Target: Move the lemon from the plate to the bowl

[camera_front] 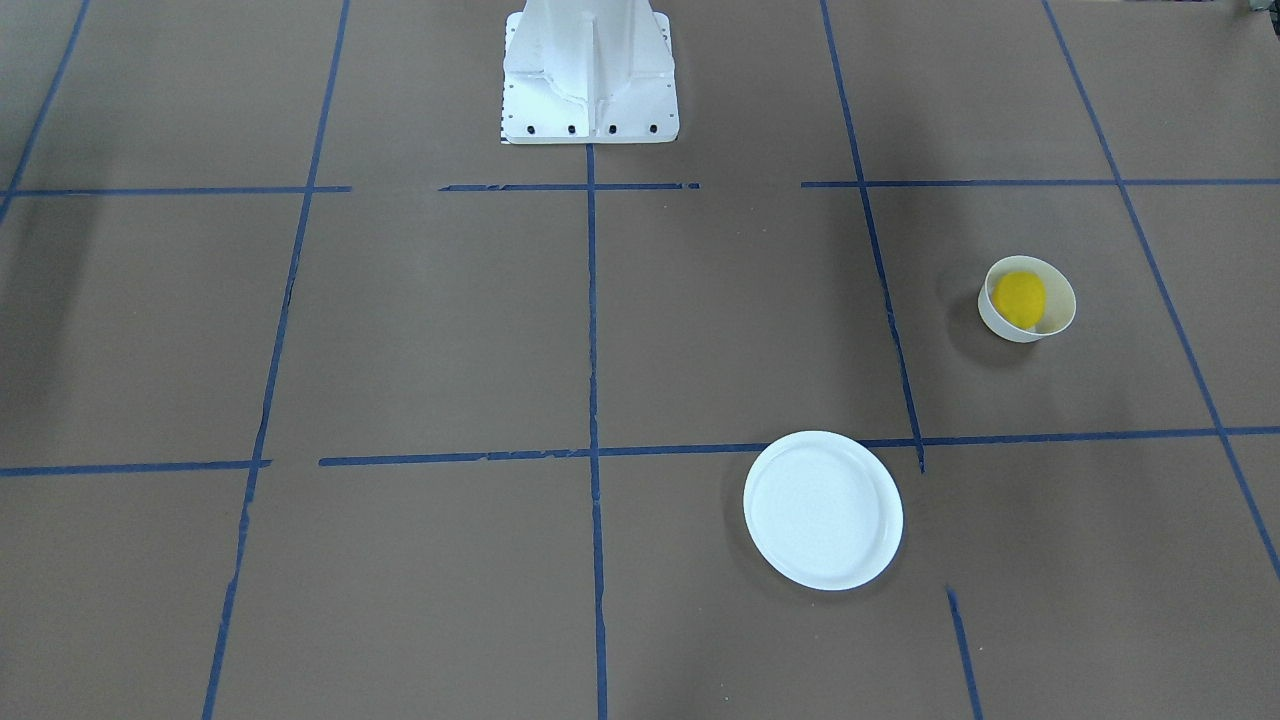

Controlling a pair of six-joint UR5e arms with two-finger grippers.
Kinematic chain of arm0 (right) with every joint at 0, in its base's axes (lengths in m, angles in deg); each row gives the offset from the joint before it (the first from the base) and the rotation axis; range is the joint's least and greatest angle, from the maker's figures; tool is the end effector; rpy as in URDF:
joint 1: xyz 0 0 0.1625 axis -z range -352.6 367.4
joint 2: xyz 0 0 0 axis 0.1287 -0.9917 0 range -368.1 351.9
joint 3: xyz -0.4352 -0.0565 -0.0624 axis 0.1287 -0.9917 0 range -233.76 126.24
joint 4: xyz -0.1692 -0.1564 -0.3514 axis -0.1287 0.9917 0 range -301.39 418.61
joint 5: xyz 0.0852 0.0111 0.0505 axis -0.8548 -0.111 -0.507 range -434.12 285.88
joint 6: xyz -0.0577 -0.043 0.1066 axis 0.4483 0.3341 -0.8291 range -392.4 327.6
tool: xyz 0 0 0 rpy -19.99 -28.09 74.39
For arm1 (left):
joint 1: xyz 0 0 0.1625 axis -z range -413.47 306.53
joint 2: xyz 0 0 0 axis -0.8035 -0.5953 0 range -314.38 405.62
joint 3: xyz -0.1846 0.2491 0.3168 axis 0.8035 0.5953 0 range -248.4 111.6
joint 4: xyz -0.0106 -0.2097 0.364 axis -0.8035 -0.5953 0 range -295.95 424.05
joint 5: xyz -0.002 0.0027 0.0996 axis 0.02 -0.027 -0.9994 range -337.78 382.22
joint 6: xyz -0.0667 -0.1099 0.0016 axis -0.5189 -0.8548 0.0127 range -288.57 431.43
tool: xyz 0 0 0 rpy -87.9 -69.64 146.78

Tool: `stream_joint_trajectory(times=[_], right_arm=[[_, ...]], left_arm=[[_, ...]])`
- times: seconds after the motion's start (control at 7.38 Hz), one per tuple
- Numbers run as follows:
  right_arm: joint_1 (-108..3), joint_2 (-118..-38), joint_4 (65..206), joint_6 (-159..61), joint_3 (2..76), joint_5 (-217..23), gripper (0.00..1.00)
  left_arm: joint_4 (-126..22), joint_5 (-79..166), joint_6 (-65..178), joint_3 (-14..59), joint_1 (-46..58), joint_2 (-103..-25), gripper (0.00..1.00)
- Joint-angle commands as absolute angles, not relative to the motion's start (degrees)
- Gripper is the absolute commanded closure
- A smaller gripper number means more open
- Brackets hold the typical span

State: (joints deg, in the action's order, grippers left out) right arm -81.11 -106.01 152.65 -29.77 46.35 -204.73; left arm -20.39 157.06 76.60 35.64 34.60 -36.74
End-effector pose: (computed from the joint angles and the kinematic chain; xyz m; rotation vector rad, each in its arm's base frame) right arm 0.0382 -0.4347 0.6870 -0.0238 -0.7092 -0.0577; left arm -0.0279 -0.4392 0.6471 0.0362 0.7825 0.1232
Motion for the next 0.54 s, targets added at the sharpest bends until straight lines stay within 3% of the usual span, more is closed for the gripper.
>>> stream_joint_trajectory(times=[0.0,0.41], right_arm=[[-81.11,-106.01,152.65,-29.77,46.35,-204.72,0.0],[-81.11,-106.01,152.65,-29.77,46.35,-204.72,0.0]], left_arm=[[-20.41,157.39,79.61,35.23,34.07,-35.6,0.0],[-19.71,157.39,79.61,35.75,35.65,-35.59,0.0]])
